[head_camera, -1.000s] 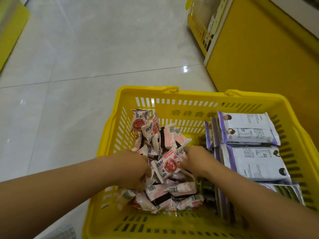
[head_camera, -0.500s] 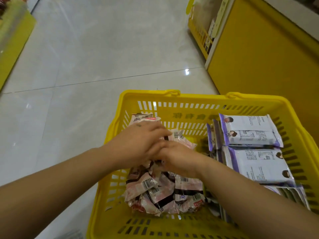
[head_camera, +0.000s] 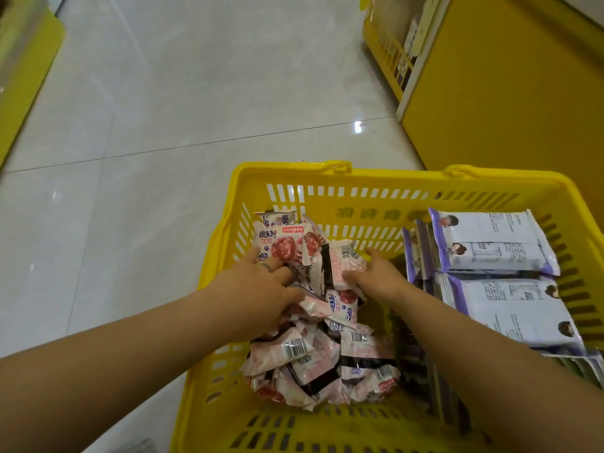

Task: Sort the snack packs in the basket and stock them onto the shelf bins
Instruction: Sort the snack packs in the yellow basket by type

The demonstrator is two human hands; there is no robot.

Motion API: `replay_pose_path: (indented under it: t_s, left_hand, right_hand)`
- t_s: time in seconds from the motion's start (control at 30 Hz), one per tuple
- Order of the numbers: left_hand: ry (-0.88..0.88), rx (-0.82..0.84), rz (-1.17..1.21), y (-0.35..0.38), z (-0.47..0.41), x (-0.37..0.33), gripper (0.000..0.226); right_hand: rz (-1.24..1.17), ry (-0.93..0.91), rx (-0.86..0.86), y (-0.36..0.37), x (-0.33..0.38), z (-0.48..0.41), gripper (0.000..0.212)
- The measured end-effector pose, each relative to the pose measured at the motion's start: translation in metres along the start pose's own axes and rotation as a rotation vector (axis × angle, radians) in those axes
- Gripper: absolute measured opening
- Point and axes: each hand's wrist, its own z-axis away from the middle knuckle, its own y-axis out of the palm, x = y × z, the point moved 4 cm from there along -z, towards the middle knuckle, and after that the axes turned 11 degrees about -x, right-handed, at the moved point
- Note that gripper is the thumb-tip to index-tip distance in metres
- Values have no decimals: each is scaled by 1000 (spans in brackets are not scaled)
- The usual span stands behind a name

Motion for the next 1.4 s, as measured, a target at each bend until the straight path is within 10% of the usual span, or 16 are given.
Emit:
replay_pose_path:
  t_s: [0.17, 0.33, 0.7, 0.93, 1.07, 1.2, 1.4]
  left_hand:
    - [21, -74, 10, -2, 2, -3, 46]
    - [13, -92, 17, -3, 0, -3, 44]
    - [-63, -96, 36, -20, 7, 2, 46]
    - [-398, -781, 394, -72, 41, 41, 20]
    - [-192, -483, 446, -50, 22, 13, 41]
    - [-84, -84, 142, -17, 15, -2, 62]
    - [-25, 20, 21, -7, 11, -6, 49]
  right_hand:
    - [-141, 97, 48, 21, -3, -9, 96]
    - [-101, 110, 85, 14, 0, -2, 47]
    - [-221, -161, -268, -42, 46, 65, 74]
    - [-175, -126, 238, 3, 69, 118, 82]
    - [-197, -188, 538, 18, 67, 128, 53]
    - [-189, -221, 381, 14, 53, 113, 32]
    - [11, -94, -40, -4, 21, 66, 46]
